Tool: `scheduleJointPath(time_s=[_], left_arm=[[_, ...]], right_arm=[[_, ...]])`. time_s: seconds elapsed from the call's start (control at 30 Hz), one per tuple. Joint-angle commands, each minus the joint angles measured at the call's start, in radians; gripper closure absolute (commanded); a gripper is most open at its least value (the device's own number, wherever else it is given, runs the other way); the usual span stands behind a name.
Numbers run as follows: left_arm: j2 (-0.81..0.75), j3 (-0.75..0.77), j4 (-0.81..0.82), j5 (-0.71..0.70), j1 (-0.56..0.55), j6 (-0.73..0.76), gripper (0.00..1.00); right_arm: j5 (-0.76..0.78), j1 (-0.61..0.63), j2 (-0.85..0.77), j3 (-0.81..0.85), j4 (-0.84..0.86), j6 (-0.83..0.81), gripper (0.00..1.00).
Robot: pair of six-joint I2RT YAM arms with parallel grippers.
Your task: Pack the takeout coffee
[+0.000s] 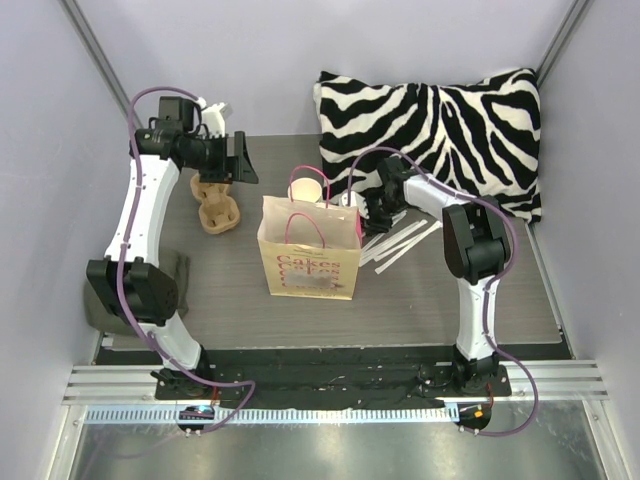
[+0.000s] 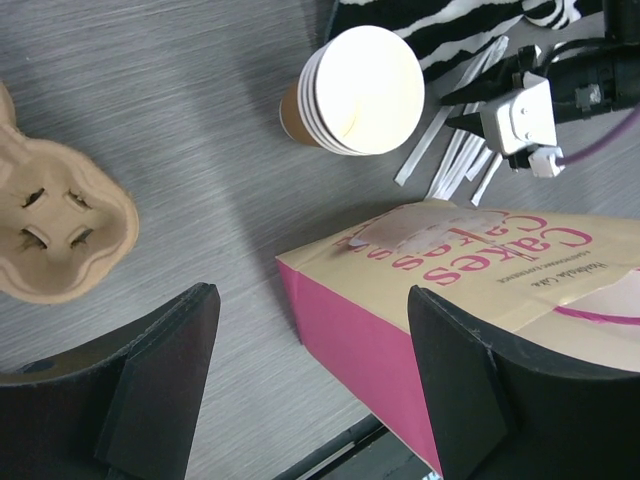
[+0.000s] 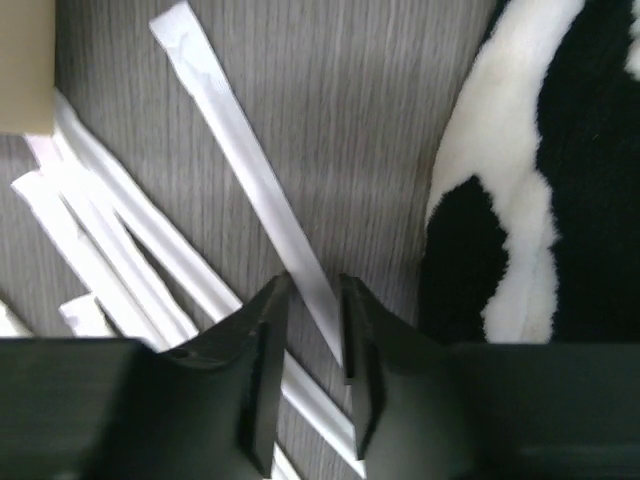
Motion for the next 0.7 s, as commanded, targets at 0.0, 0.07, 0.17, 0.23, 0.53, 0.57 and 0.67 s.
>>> scheduleJointPath(time_s=[0.0, 0.07, 0.17, 0.23, 0.53, 0.57, 0.67], left_arm=[[0.016, 0.044, -0.011, 0.025, 0.022, 0.001, 0.19], [0.025, 0.060, -0.022, 0.027, 0.030, 0.003, 0.19], [0.030, 0.071, -0.025, 0.030, 0.039, 0.004, 0.19], [0.030, 0.073, -0.026, 0.033, 0.039, 0.009, 0.20], [0.027, 0.080, -0.022, 0.040, 0.039, 0.017, 0.19], [0.027, 0.082, -0.017, 0.040, 0.041, 0.017, 0.19], [0.025, 0.094, -0.002, 0.043, 0.050, 0.009, 0.17]], right_arm=[[0.056, 0.020, 0.008, -0.084, 0.161, -0.031, 0.74], [0.073, 0.020, 0.002, -0.107, 0.187, -0.043, 0.79], [0.078, 0.017, 0.004, -0.096, 0.189, -0.031, 0.95], [0.076, 0.014, 0.004, -0.081, 0.188, -0.005, 0.99], [-0.032, -0.009, -0.059, 0.092, 0.157, 0.231, 0.99], [-0.042, -0.010, -0.071, 0.111, 0.155, 0.253, 0.99], [-0.062, -0.016, -0.113, 0.141, 0.155, 0.319, 0.99]])
